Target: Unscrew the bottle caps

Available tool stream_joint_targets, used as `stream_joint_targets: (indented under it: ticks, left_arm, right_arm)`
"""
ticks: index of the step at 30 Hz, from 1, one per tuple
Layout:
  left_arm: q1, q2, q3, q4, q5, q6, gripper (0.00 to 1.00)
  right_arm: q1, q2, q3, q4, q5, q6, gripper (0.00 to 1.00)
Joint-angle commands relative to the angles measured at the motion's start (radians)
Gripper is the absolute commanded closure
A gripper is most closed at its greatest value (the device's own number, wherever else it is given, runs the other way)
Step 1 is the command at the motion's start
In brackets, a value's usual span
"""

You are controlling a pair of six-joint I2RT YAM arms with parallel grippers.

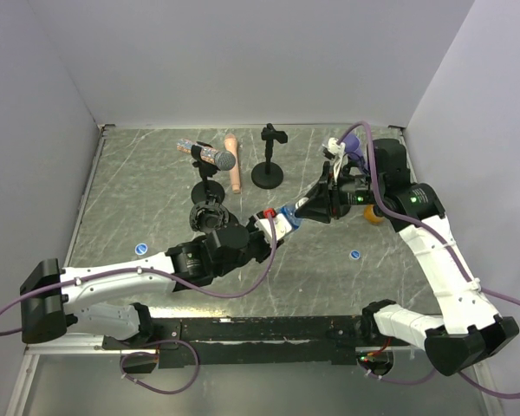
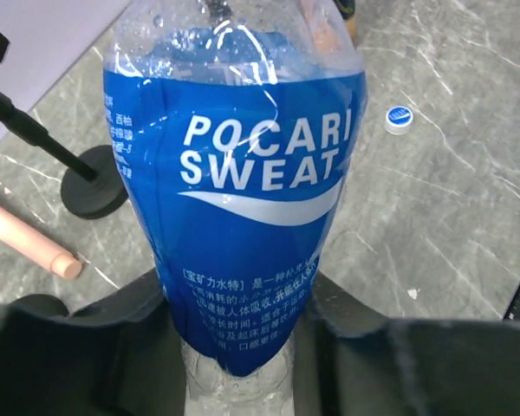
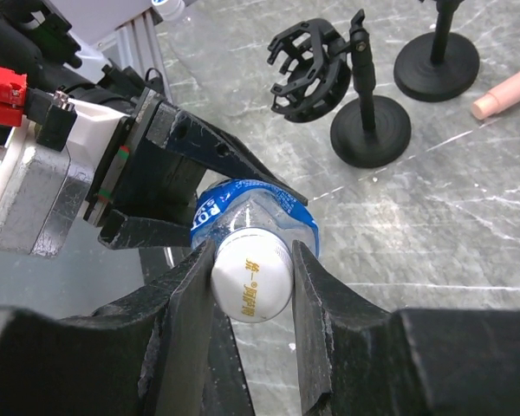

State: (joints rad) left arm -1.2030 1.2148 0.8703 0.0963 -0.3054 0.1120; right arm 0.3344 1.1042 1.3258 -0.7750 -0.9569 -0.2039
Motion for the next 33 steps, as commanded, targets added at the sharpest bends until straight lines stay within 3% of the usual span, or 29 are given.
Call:
stream_joint_targets:
  ticks: [1,3,6,9,16,21,27,33]
  left_arm:
    - [-0.004,-0.040,0.036,-0.038,0.069,-0.012,0.91]
    - [-0.004,-0.055,0.030,-0.055,0.092,-0.023,0.91]
    - [-0.004,-0.078,0.024,-0.084,0.123,-0.040,0.91]
    - [-0.003,-0.092,0.021,-0.122,0.152,-0.052,0.91]
    - [-0.003,-0.109,0.009,-0.147,0.177,-0.067,0.91]
    - [-0.001,-0.107,0.013,-0.147,0.175,-0.077,0.92]
    - [0.017,-0.098,0.022,-0.150,0.184,-0.104,0.92]
    - [0.033,-0.107,0.026,-0.145,0.209,-0.106,0.92]
  right_arm:
    - [-0.001,0.009,0.016,-0.024,-0.057,-0.038,0.78]
    - [-0.001,0.017,0.033,-0.053,-0.065,-0.063,0.65]
    - [-0.003,0.026,0.071,-0.096,-0.075,-0.094,0.27]
    - [-0.008,0.025,0.127,-0.122,-0.063,-0.095,0.12]
    - [-0.049,0.055,0.179,-0.135,-0.059,0.008,0.13]
    - [-0.048,0.068,0.193,-0.193,-0.074,-0.034,0.34]
    - [-0.043,0.089,0.228,-0.309,-0.102,-0.130,0.41]
    - [-0.023,0.101,0.227,-0.336,-0.102,-0.158,0.40]
